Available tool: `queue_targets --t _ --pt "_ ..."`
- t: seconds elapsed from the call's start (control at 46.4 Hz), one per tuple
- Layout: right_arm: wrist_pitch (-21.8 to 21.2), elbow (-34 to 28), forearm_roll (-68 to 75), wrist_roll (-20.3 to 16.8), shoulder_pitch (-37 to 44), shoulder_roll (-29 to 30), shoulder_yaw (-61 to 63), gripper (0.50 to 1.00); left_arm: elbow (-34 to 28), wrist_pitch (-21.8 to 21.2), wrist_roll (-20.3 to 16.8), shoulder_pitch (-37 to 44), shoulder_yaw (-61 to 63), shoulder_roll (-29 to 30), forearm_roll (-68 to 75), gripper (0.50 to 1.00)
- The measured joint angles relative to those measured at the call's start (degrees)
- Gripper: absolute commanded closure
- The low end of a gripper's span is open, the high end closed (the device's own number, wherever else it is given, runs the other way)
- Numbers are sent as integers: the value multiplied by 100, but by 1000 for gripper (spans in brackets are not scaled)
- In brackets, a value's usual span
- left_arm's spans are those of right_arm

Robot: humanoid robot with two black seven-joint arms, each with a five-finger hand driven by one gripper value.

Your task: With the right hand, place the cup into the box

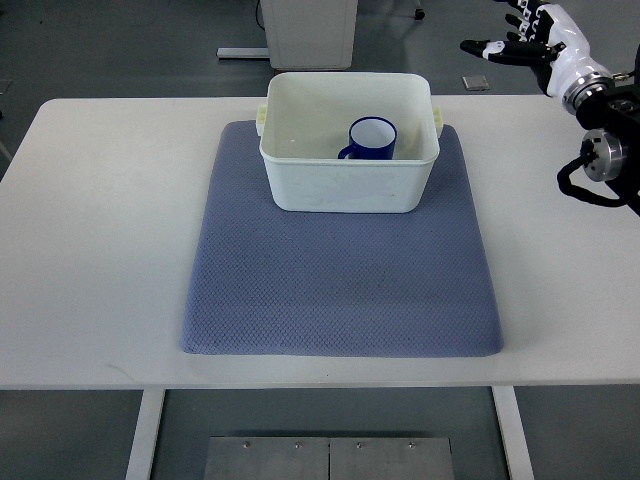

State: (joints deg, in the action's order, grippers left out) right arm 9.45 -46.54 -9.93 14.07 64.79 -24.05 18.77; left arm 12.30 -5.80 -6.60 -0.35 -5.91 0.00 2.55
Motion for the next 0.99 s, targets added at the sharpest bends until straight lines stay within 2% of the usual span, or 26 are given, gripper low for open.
queue_targets --t 0.194,0.388,0.474,0.603,0.69,0.776,0.991 --pt "-543 103 8 45 -593 -53 907 500 1 0 0 0 2 0 0 500" --pt "-703 242 128 12 -949 -54 1414 500 3 0 1 1 1 0 0 500" --pt "-812 516 356 -41 -1040 -45 1381 500 1 0 1 1 0 0 0 500" --pt "-1316 1110 941 -176 -1211 -11 1412 500 1 1 0 0 1 0 0 500" --pt "-1506 1454 1379 -198 -1223 4 1419 500 1 0 0 1 1 0 0 500" --pt "-1693 1559 1620 -226 -1227 6 1435 500 1 0 1 1 1 0 0 500" --pt "-1758 1646 1829 -398 -1423 26 1531 500 1 0 1 0 0 0 0 500"
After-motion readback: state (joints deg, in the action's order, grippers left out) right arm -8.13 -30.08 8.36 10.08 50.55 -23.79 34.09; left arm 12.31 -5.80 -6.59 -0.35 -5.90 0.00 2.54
